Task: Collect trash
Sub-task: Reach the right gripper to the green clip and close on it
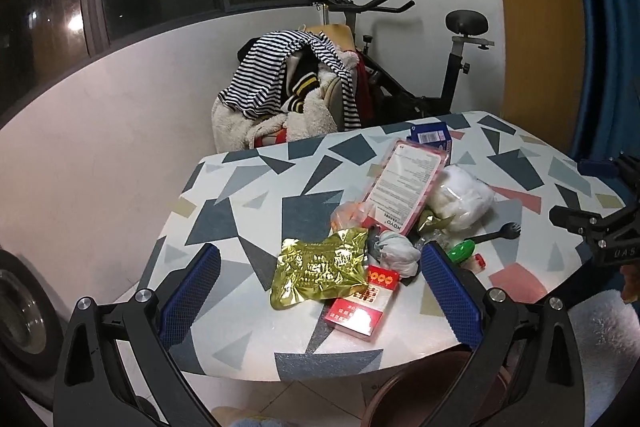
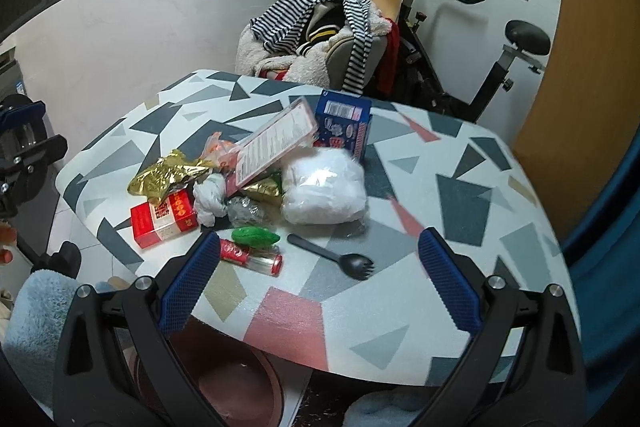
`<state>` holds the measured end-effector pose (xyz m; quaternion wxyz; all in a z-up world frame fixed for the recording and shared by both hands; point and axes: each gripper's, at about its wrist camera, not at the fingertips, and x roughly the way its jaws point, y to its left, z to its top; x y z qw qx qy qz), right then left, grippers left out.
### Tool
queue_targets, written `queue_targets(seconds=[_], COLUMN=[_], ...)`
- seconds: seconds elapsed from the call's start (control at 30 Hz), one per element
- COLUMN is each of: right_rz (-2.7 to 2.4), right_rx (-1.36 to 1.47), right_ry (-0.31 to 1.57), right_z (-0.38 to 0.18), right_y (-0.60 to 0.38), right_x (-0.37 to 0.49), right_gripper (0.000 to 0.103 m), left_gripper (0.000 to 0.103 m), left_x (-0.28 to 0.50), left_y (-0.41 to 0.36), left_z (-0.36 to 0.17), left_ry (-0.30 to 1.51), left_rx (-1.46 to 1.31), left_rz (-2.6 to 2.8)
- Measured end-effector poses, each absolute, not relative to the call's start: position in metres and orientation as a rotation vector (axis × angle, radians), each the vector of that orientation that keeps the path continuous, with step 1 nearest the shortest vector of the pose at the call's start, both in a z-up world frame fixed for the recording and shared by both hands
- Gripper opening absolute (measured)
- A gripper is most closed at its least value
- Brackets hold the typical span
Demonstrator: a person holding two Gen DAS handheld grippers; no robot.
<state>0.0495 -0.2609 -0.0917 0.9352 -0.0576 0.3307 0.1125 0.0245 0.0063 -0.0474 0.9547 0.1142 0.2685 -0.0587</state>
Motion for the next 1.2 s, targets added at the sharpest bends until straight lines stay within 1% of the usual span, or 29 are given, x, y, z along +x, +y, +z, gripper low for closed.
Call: queue_targets(seconds=[0.23, 0.37, 0.53, 0.67, 0.7, 0.73, 0.77, 0.97, 1.0, 1.03, 1.2], right_rz=[0.287, 0.332, 0.271, 0.288, 0.307, 0.332, 0.356, 0.398, 0.399, 0.401, 0.416], right_rx=[-0.072, -0.026, -0.063, 0.015, 0.052, 0.085, 0.125, 0.221, 0.226, 0.230, 0.212], right_ry=[0.720, 0.797, 0.879, 0.870, 0.867, 0.867, 0.876, 0.938, 0.944, 0.946, 0.850], right_z=[-0.121, -0.144, -0.168, -0.176, -0.177, -0.179, -0.182, -0.199, -0.200, -0.202, -0.180], right_y=[-0.257, -0.251, -0.242, -0.242, -0.242, -0.241, -0.241, -0.223, -0.221, -0.221, -0.220], right_x=[0.058, 0.070, 0.084, 0.098, 0.104, 0.109, 0.116, 0.144, 0.145, 0.146, 0.132], right_gripper=[0.098, 0.098, 0.097, 0.097, 0.095, 0.083, 0.078, 0.070, 0.063, 0.044, 0.044], left_gripper=[0.098, 0.098, 0.098, 0.098, 0.098, 0.098, 0.098, 0.098, 0.098, 0.098, 0.097], left_x=[0.033, 0.041, 0.050, 0.055, 0.056, 0.056, 0.057, 0.059, 0.059, 0.060, 0.062], left_y=[0.024, 0.035, 0.037, 0.040, 0.040, 0.042, 0.043, 0.054, 0.055, 0.057, 0.056], left_z=[-0.071, -0.087, -0.108, -0.119, -0.120, -0.121, -0.122, -0.124, -0.124, -0.125, -0.129], left_ry=[0.594, 0.662, 0.728, 0.762, 0.766, 0.768, 0.768, 0.785, 0.788, 0.795, 0.808], left_rx=[0.223, 0.126, 0.106, 0.103, 0.102, 0.099, 0.094, 0.040, 0.031, 0.014, -0.016], left_rz=[-0.125, -0.178, -0.149, -0.114, -0.111, -0.108, -0.105, -0.095, -0.093, -0.093, -0.112])
